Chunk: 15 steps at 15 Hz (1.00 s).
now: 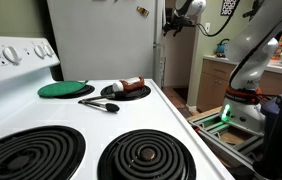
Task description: Open the top door of the refrigerator, pick up the clear lunch box and put it on the hob of the stove
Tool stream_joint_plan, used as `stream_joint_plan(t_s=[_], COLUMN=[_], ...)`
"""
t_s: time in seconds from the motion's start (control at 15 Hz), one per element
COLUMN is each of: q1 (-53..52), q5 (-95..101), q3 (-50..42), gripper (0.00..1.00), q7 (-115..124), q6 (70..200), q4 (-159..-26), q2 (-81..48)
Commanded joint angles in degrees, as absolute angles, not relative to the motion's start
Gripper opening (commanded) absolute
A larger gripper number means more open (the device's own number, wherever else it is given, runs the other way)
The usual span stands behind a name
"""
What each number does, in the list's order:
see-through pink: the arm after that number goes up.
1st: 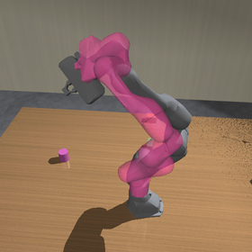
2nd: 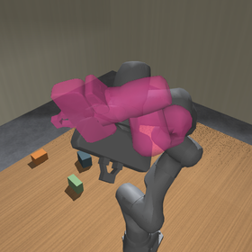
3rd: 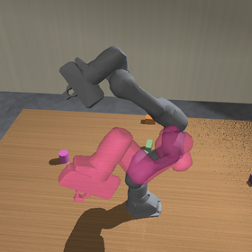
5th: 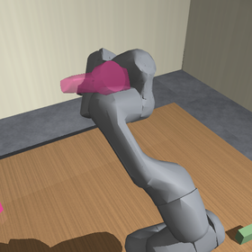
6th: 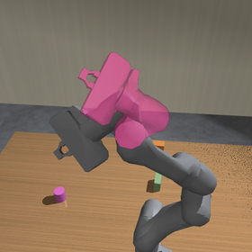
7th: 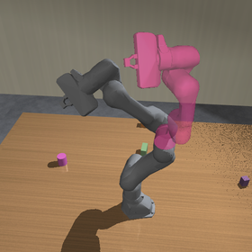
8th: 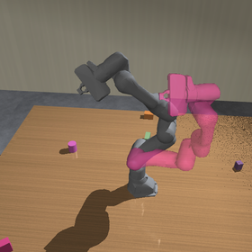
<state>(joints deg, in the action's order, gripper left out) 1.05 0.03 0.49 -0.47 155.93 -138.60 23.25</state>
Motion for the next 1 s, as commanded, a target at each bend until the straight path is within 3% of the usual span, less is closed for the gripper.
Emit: stream_joint_plan(t_s=[0.0, 0.33, 0.93], q1=[4.69, 7.34, 12.91], q5=[3.3, 4.66, 12.53], q3=[-1.41, -3.38, -4.53], gripper=[1.0, 1.0, 1.0], q7=[-1.05, -1.44, -3.44], q6=[153.45, 151.5, 136.49], q4=[-139.32, -139.11, -136.1], q2=[24.66, 25.0, 30.06])
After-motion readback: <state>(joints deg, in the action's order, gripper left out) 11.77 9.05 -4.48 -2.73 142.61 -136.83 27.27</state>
